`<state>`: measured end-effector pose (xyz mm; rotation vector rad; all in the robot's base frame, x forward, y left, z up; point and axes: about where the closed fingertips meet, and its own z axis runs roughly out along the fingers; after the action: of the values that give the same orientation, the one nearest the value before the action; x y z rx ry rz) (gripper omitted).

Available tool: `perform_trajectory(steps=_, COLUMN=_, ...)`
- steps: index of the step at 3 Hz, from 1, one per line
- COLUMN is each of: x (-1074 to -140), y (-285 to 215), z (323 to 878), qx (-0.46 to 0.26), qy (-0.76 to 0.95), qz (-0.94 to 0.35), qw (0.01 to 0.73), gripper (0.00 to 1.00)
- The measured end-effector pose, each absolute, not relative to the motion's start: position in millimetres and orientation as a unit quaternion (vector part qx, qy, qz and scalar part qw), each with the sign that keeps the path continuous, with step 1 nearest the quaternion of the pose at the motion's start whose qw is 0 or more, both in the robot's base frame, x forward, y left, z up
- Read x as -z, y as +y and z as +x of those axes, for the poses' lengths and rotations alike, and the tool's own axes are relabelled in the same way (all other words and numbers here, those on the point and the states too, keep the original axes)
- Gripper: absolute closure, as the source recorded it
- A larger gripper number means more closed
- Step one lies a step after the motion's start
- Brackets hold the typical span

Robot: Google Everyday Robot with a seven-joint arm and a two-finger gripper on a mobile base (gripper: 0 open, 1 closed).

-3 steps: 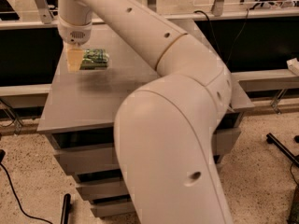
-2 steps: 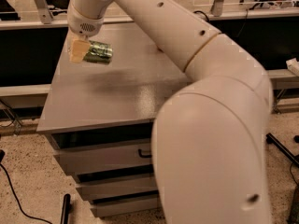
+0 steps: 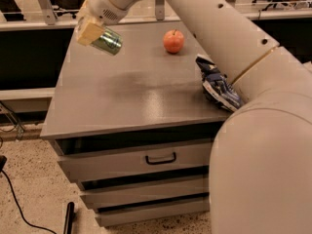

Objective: Place green can upright

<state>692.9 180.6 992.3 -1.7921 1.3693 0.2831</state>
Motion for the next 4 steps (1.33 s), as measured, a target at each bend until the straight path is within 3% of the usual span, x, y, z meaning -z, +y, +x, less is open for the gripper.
perform_trajectory(steps=2, x=-993, y=181, z=695, qx=-0.126, qy=0.552, qz=-0.704, qw=0.429, gripper=1.00)
perform_trajectory(steps=3, x=-997, y=185, z=695, qx=-0.168, qy=0.534, qz=-0.681, qw=0.473, gripper=1.00)
perform_trajectory(steps=4, x=-984, y=163, z=714, qx=-0.244, qy=0.505, qz=-0.609, qw=0.561, gripper=1.00)
